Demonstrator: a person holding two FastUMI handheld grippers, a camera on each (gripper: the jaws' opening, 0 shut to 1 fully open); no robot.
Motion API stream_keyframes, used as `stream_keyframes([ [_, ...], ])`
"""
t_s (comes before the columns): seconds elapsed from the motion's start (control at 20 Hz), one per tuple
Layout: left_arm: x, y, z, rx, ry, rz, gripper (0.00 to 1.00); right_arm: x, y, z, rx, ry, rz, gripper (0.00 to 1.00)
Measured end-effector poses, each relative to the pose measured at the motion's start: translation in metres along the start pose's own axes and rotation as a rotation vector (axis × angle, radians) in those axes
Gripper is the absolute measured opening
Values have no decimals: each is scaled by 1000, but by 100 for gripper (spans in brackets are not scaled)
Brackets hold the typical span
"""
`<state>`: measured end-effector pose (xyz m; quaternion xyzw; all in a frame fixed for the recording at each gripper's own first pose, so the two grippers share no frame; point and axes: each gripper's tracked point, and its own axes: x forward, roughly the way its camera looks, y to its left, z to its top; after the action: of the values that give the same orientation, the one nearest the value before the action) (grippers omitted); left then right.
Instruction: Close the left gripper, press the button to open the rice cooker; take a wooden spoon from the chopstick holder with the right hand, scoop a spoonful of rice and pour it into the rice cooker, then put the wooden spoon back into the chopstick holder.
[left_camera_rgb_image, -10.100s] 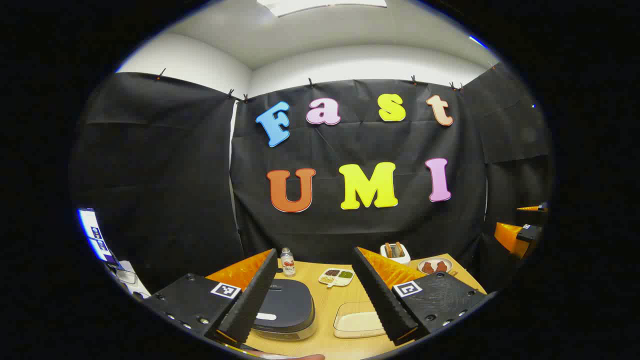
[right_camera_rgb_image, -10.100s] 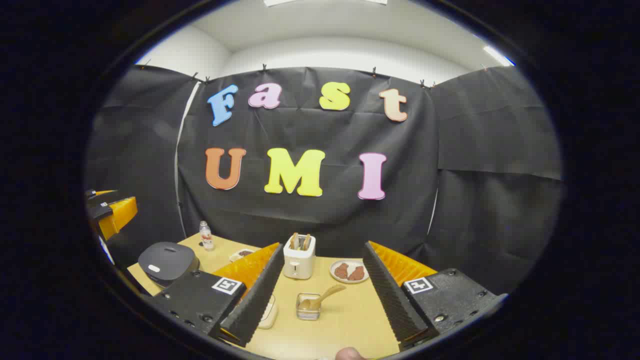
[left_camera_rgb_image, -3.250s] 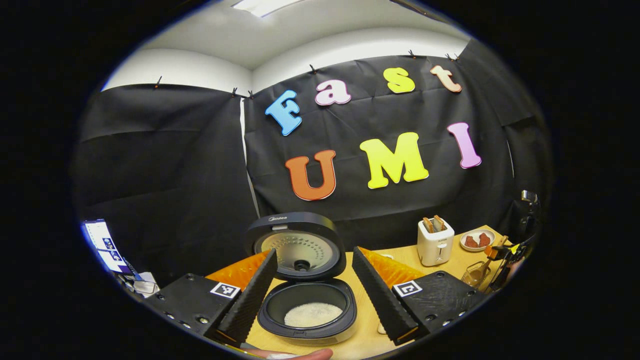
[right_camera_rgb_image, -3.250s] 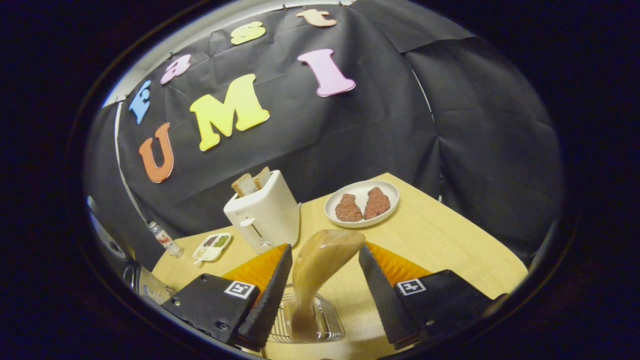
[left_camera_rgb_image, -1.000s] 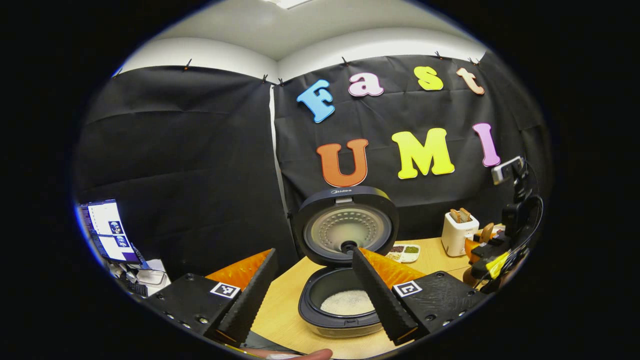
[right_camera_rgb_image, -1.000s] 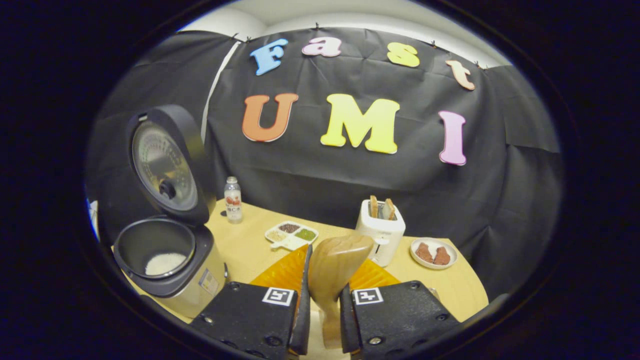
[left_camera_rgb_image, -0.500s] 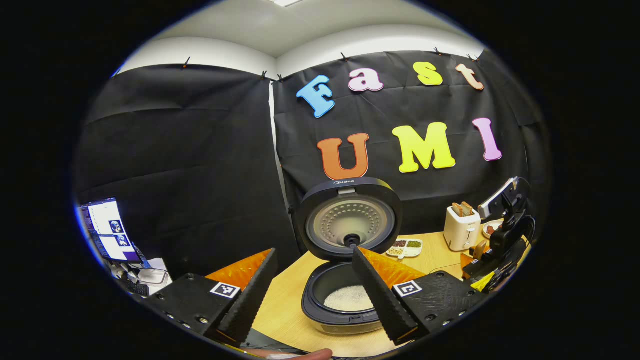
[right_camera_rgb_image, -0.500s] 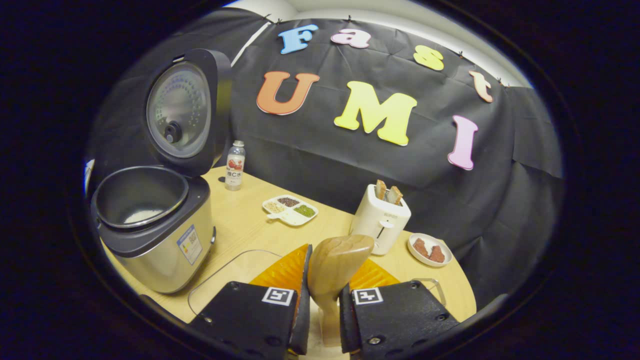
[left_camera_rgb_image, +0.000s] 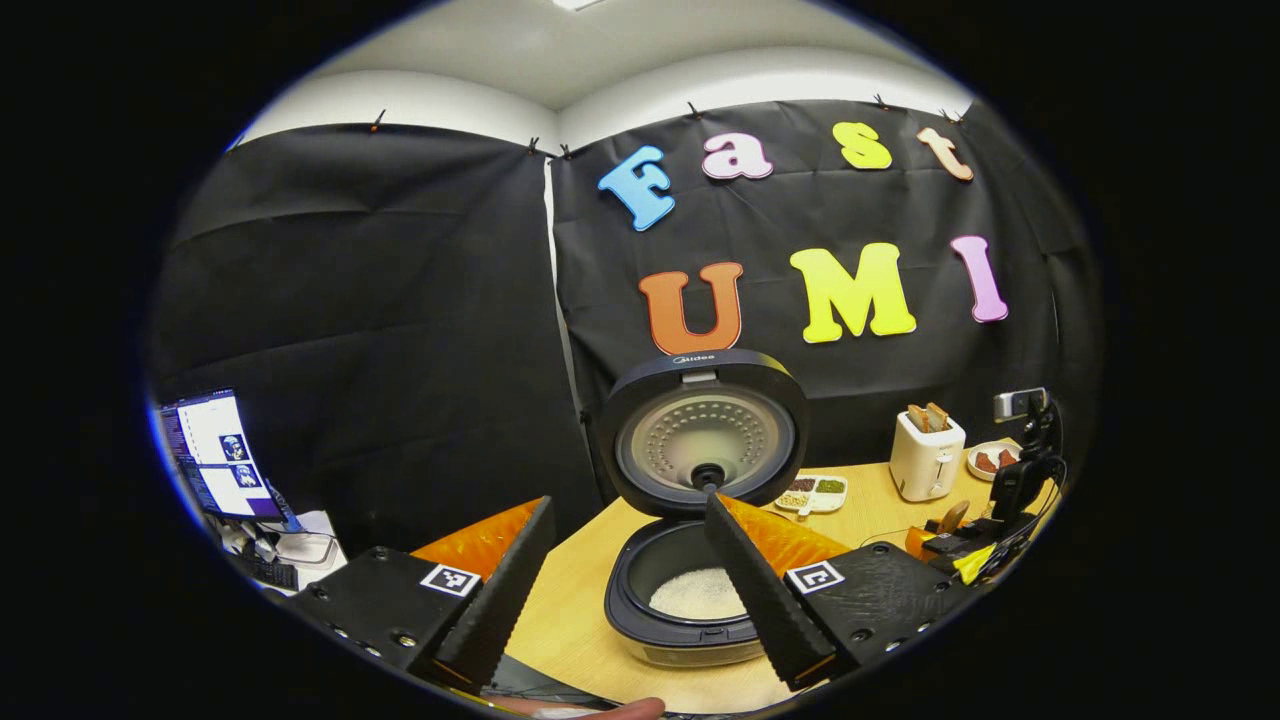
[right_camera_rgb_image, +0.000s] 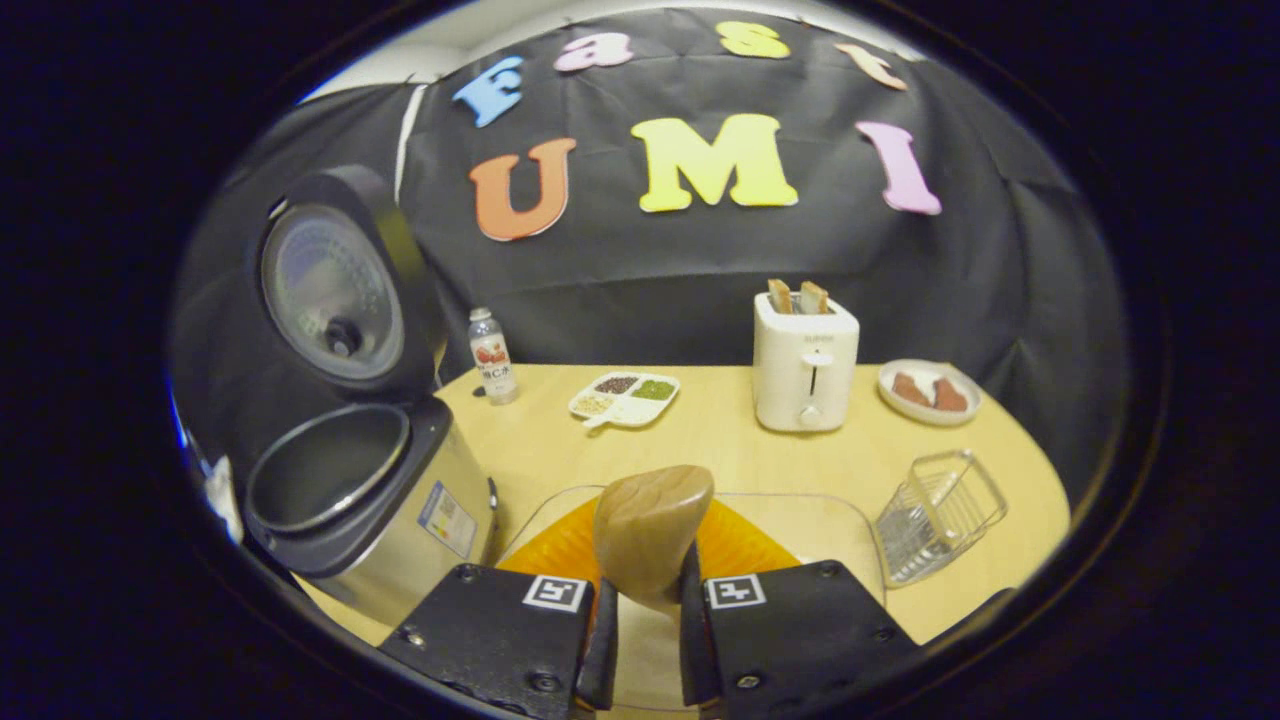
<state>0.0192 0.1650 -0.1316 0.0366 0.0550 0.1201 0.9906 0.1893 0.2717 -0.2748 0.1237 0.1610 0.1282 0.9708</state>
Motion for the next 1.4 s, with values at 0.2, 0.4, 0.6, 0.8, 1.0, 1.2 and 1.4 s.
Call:
stream_keyframes([
  [0.2,2,-1,1,8,-4,4,96,7,-3,1,358,39,85,30],
  [0.4,2,-2,4,15,-11,4,96,4,-5,4,559,53,141,30],
  [0.6,1,-2,7,10,-9,2,95,4,-9,13,716,37,196,30],
  [0.8,3,-2,13,13,-19,7,95,-3,-19,32,900,2,261,29],
  [1.0,7,-3,17,21,-26,8,96,-7,-33,56,1049,-33,304,30],
  [1.2,6,-4,20,26,-29,1,95,-14,-51,72,1170,-78,311,25],
  [1.4,7,-6,20,25,-31,-5,96,-22,-67,87,1176,-114,312,29],
])
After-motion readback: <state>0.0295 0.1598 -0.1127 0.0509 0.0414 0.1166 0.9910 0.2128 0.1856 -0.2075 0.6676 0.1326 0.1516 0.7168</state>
